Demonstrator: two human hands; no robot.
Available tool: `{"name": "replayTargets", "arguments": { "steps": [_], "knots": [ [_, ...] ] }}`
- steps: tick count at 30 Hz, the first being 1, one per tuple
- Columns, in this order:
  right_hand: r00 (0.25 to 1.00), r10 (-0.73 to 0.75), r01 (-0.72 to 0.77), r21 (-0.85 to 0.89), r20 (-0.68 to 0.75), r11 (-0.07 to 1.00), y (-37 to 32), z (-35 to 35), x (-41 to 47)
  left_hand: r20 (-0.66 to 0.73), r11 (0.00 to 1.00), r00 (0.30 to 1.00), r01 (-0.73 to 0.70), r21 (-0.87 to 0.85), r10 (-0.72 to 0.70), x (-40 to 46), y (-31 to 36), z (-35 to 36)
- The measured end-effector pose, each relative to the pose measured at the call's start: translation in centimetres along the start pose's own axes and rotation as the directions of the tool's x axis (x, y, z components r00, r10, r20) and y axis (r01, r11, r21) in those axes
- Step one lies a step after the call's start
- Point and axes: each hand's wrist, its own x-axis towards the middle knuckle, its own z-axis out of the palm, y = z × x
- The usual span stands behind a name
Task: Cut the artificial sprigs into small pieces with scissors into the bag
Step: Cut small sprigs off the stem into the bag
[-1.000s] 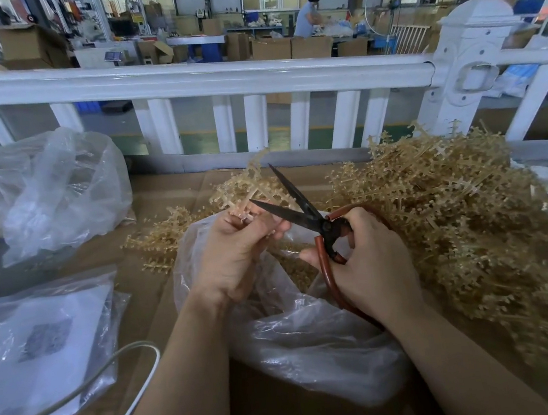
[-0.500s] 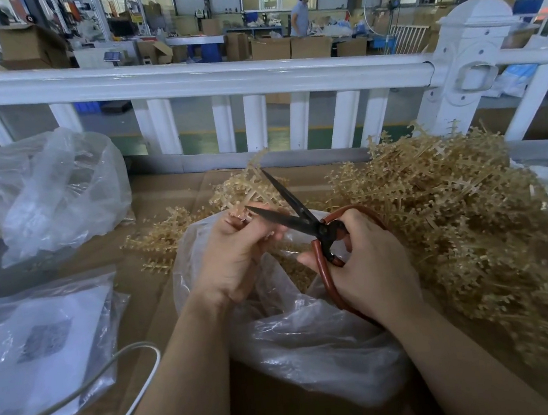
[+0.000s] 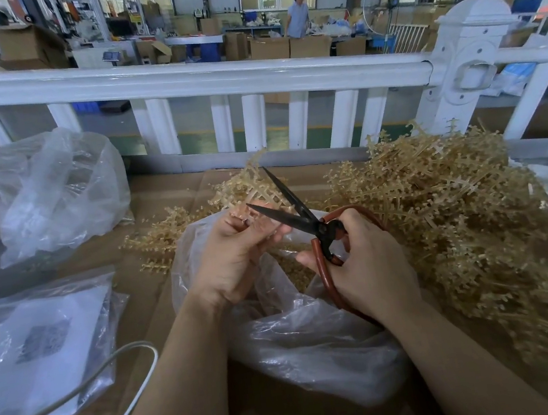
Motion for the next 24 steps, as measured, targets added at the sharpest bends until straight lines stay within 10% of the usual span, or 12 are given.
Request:
{"name": "replayTargets", "arguments": {
  "steps": [10,24],
  "knots": [
    [0.982,-0.004,0.006,0.012,-0.187,1.0,-0.34,-0.37,-0.05,-0.043,1.0,0.999,0.022,0.006,-0.022,-0.06,0.09,0.19],
    [1.0,-0.001,0.001,-0.008,0.0,1.0,-0.49,-0.22,-0.04,-0.02,1.0,1.0,0.004,0.012,-0.003,-0.04,0.1,0.53]
  ]
}}
